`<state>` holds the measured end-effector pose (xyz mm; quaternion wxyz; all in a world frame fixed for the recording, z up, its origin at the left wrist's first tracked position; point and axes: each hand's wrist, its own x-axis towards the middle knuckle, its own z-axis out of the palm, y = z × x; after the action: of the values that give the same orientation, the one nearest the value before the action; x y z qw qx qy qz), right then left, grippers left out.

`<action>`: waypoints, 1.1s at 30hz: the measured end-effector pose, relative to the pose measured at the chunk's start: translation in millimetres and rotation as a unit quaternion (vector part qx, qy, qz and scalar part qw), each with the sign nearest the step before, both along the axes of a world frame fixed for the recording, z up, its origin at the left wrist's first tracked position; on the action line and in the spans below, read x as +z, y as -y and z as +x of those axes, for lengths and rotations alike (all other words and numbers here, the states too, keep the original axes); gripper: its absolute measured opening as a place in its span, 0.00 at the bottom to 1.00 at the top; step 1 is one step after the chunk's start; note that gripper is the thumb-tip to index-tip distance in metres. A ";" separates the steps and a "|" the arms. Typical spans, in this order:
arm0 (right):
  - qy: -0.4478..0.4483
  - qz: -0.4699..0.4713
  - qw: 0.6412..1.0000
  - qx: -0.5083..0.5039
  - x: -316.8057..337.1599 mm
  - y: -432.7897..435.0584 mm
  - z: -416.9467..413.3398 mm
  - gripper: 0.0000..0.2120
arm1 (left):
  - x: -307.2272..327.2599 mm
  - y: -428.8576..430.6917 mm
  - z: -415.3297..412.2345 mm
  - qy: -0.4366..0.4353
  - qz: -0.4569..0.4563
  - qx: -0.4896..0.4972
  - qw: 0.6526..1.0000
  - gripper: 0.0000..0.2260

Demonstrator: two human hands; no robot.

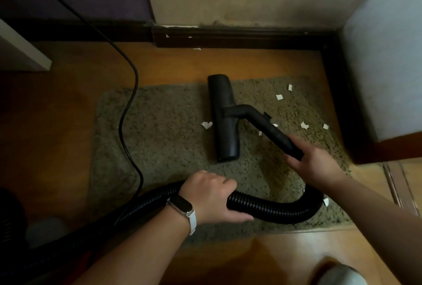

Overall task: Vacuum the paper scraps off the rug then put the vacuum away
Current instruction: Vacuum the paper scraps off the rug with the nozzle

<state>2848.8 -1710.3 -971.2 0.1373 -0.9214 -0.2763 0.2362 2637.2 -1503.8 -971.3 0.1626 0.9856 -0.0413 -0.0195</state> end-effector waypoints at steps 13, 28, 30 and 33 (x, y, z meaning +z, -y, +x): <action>0.025 -0.047 0.987 0.154 60.5 -47.5 57.1 0.22 | 44.8 4.5 9.9 -0.046 -0.019 0.105 0.993 0.32; -0.117 0.074 0.970 -0.202 -5.6 91.5 95.9 0.20 | 32.4 59.2 104.7 -0.311 -0.022 0.116 0.943 0.28; -0.133 0.069 0.963 -0.224 -16.9 90.3 95.0 0.23 | 25.8 60.3 101.9 -0.339 -0.042 0.123 0.932 0.28; -0.150 0.065 0.958 -0.236 -31.3 83.1 93.1 0.25 | 15.0 54.6 94.2 -0.332 -0.050 0.136 0.932 0.29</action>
<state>2941.9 -1793.4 -1002.5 0.2889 -0.9033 -0.0421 0.3144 2731.4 -1558.4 -956.3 0.2170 0.9099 0.1485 -0.3210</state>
